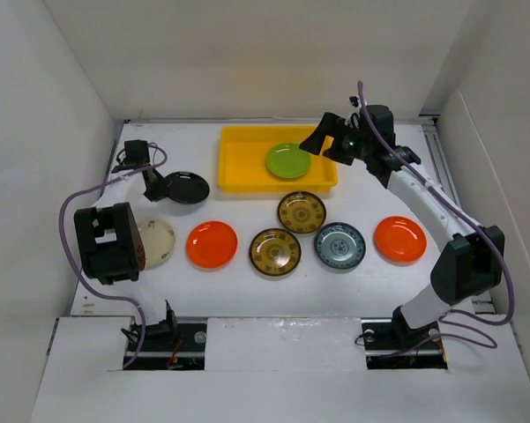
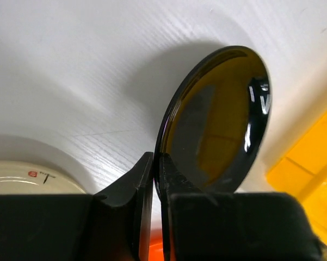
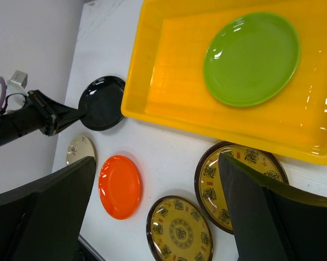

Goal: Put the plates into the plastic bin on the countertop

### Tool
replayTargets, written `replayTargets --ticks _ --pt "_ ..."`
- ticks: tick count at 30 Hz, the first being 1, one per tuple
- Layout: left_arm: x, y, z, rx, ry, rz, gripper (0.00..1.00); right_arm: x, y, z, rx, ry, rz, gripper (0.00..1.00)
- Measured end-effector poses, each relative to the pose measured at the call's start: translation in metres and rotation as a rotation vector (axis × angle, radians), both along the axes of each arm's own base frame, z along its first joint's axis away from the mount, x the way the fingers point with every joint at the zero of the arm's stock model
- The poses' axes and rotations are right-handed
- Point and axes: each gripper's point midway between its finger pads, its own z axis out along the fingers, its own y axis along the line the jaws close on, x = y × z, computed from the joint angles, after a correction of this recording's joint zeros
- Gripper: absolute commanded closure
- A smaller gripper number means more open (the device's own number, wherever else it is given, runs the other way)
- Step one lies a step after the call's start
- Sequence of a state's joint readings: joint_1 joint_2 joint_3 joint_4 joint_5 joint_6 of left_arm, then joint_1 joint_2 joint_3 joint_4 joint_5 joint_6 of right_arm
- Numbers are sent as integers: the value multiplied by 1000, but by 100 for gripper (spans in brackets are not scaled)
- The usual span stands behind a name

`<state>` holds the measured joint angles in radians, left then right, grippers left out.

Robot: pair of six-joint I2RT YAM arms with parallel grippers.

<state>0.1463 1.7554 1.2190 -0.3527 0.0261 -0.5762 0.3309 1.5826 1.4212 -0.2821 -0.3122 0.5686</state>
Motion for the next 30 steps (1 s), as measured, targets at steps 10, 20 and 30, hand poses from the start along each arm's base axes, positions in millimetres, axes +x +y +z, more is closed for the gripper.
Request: replayTargets --ticks 10,20,30 --pt "-3 7 70 36 -196 78 100 -10 -24 36 26 -76 -40 0" --pt "54 -62 186 -42 -513 -120 100 -21 -62 47 31 -97 -123 0" --pt "140 -279 141 -304 -532 -612 100 -64 -123 66 63 -159 -302 0"
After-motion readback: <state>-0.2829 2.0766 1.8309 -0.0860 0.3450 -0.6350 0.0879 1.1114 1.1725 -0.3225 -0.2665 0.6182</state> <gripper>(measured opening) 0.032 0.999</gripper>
